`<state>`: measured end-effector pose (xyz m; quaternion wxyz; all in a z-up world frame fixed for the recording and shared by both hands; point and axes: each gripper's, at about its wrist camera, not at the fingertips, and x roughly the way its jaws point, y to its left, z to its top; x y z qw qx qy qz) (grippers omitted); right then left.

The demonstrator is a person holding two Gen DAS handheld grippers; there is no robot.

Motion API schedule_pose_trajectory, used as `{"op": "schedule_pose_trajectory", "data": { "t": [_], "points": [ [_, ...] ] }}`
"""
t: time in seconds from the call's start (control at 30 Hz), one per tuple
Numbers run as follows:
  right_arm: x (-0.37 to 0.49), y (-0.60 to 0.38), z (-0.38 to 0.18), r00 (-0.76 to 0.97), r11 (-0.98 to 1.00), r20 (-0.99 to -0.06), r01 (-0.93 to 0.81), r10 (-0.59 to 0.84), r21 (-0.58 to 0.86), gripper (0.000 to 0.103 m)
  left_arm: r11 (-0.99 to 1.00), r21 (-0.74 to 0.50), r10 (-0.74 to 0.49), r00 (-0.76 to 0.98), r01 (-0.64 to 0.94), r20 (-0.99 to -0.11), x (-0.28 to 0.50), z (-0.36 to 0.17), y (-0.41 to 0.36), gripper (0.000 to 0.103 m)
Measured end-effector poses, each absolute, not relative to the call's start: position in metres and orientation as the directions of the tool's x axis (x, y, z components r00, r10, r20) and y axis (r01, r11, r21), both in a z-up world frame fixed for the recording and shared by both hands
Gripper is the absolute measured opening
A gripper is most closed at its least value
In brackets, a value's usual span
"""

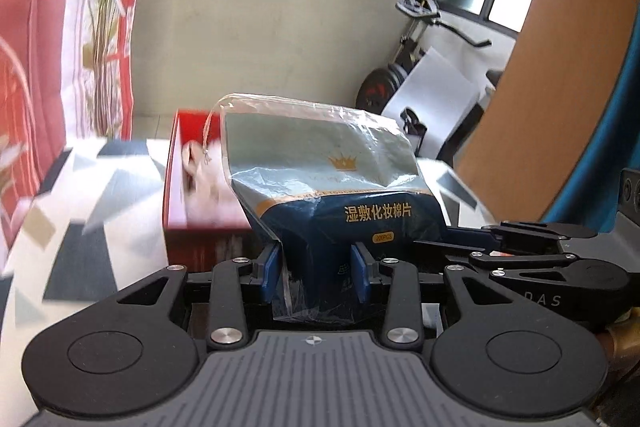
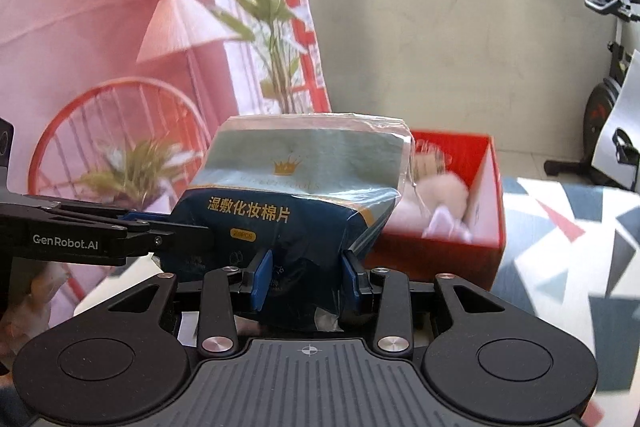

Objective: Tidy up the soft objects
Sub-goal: 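Lift the bag with both grippers and carry it over the red box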

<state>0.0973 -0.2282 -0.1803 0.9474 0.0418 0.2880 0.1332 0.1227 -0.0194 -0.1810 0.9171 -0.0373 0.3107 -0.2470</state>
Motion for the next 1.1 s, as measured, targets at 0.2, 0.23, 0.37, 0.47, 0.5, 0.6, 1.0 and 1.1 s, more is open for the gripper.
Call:
{"op": "schedule_pose_trajectory", "data": {
  "t": [0.2,0.23,0.37,0.47,0.5,0.6,1.0,1.1],
  "points": [
    [0.150,-0.246,-0.159,0.817,0.970,-0.522,-0.205,0.243,0.131,0.034,0.852,-0.323,-0.524,0.659,0.413,-0.540,0.179,-0.161,-0.027,0.039],
    [0.159,-0.247,-0.159,0.821,0.972,-0.522,-0.201,0.233,0.119,0.034,0.849,-0.336,-0.529,0.656,0.408,-0.539,0.189,-0.159,-0.029,0.039],
    [0.194,-0.256,-0.166,0.820,0.978,-0.534,-0.170,0.207,0.118,0.034,0.862,-0.294,-0.505,0.646,0.414,-0.573,0.220,-0.165,-0.045,0.039],
    [0.221,-0.260,-0.181,0.801,0.982,-0.568,-0.146,0.189,0.121,0.034,0.874,-0.263,-0.477,0.620,0.408,-0.623,0.244,-0.180,-0.057,0.039],
    [0.228,-0.262,-0.187,0.793,0.983,-0.581,-0.138,0.185,0.124,0.034,0.877,-0.260,-0.470,0.608,0.404,-0.640,0.251,-0.186,-0.060,0.039],
    [0.250,-0.270,-0.208,0.757,0.982,-0.627,-0.107,0.181,0.155,0.034,0.884,-0.262,-0.453,0.569,0.387,-0.686,0.275,-0.205,-0.064,0.039],
    [0.281,-0.287,-0.264,0.608,0.963,-0.774,0.060,0.175,0.265,0.034,0.892,-0.258,-0.414,0.441,0.371,-0.796,0.309,-0.248,-0.078,0.039],
    [0.287,-0.290,-0.270,0.587,0.955,-0.792,0.101,0.169,0.279,0.032,0.893,-0.266,-0.412,0.419,0.363,-0.809,0.315,-0.257,-0.076,0.039]
  ]
}}
